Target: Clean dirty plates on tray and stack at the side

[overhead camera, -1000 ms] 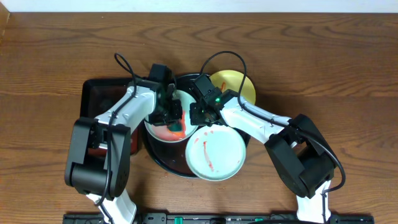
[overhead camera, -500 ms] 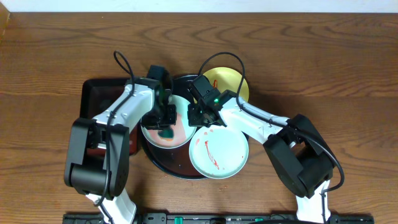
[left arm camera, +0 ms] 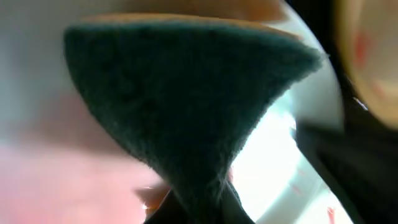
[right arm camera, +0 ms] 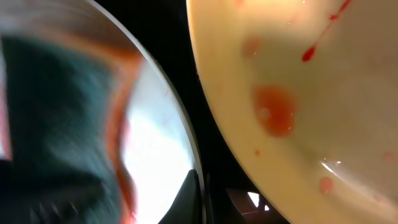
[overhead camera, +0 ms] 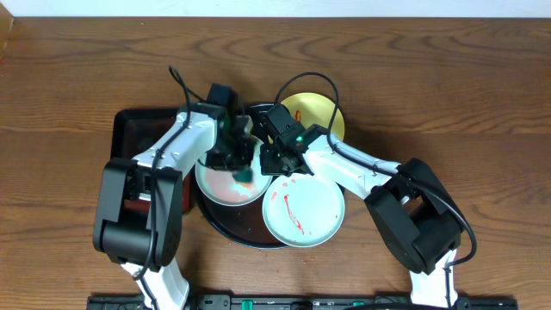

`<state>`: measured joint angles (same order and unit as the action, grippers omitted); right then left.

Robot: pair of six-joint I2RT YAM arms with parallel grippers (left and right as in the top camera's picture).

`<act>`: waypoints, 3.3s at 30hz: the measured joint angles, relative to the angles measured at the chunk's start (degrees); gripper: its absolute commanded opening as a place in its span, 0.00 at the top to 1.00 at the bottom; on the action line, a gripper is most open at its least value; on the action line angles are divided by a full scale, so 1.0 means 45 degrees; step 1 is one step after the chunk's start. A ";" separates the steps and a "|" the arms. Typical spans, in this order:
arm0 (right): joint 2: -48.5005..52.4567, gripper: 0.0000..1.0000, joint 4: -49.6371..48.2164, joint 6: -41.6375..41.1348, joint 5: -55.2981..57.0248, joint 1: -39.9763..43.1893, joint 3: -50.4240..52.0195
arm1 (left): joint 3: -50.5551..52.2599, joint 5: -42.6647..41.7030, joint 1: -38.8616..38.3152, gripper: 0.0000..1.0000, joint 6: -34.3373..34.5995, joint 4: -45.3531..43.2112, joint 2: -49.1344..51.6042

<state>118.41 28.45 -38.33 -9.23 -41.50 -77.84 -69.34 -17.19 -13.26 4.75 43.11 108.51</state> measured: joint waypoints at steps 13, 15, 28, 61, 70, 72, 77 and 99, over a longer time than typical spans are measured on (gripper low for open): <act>0.0000 0.99 0.0000 0.0000 -0.0015 0.0005 0.0000 | -0.0325 0.2453 -0.0078 0.93 0.1593 0.2064 0.0000; 0.0000 0.99 0.0005 0.0000 -0.0019 0.0005 0.0000 | -0.0325 0.1161 -0.0175 0.93 0.0797 0.2089 0.0000; 0.0000 0.99 -0.0010 0.0024 -0.0049 0.0005 -0.0005 | -0.4124 -0.0418 0.1360 0.92 -0.0272 0.4080 0.0102; -0.1375 0.99 0.5814 0.3099 1.2347 -0.4012 -0.4605 | -0.6003 0.1535 0.4779 0.92 -0.0015 0.5707 -0.1399; -0.1642 0.99 0.5916 0.3181 1.7874 -0.5780 -0.4702 | -0.6003 0.1535 0.4779 0.93 -0.0015 0.5702 -0.1399; -0.1642 0.99 0.5916 0.3215 1.8442 -0.6003 -0.4702 | -0.6003 0.1535 0.4779 0.93 -0.0015 0.5707 -0.1399; -0.1642 0.99 0.6067 0.3201 1.8408 -0.6037 -0.4702 | -0.6003 0.1535 0.4779 0.92 -0.0015 0.5707 -0.1399; -0.2205 0.99 0.6849 0.2861 0.4794 -0.0675 -0.4702 | -0.6003 0.1535 0.4779 0.93 -0.0019 0.5707 -0.1399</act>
<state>108.49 59.27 -25.45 12.34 -44.53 -99.00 -96.36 -10.28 8.25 4.67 68.79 102.21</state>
